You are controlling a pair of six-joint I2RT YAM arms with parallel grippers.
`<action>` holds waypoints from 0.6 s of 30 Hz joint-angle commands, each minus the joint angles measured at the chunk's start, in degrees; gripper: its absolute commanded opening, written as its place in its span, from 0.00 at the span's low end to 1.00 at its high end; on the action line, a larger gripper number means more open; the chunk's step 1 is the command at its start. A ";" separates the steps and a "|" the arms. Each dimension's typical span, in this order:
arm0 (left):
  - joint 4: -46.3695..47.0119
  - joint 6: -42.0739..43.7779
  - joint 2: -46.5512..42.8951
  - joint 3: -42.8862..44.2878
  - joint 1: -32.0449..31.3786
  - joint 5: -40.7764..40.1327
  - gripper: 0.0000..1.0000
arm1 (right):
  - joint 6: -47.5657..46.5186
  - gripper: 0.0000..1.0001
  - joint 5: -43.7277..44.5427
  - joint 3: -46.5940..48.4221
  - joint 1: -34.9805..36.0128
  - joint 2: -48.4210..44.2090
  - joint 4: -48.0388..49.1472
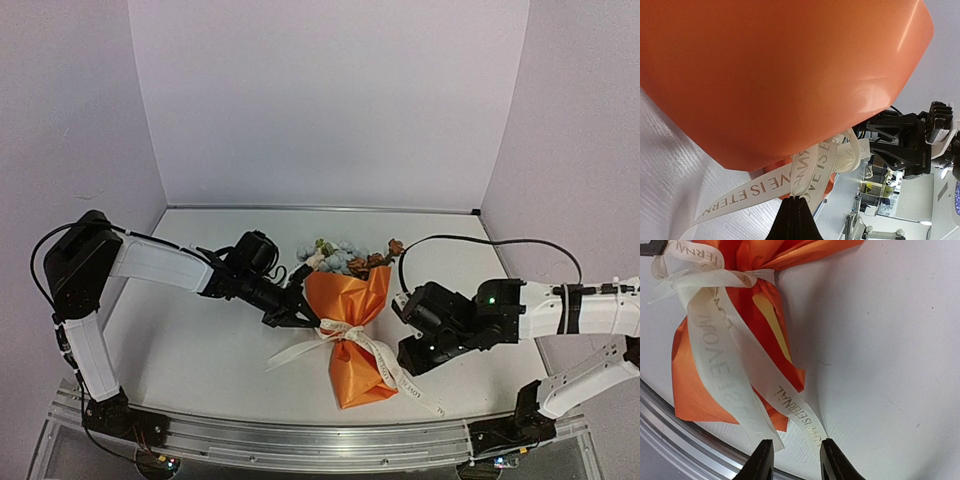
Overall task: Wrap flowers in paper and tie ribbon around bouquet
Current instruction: Tie the half-tied ribbon around the folded bouquet.
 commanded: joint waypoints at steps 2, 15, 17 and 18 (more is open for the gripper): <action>0.75 0.19 -0.81 0.57 -0.64 -1.31 0.00 | 1.43 0.43 9.79 -4.81 5.19 -3.79 7.12; 0.76 -0.37 -1.28 -0.28 -0.68 -1.86 0.00 | 2.61 0.47 18.10 -3.79 11.00 2.46 9.23; 0.75 -0.55 -1.39 -0.35 -0.68 -1.93 0.00 | 2.60 0.48 18.21 -3.55 11.49 2.67 9.14; 0.79 -0.58 -1.48 -0.50 -0.69 -1.91 0.00 | 2.89 0.48 18.18 -3.54 11.61 2.76 9.00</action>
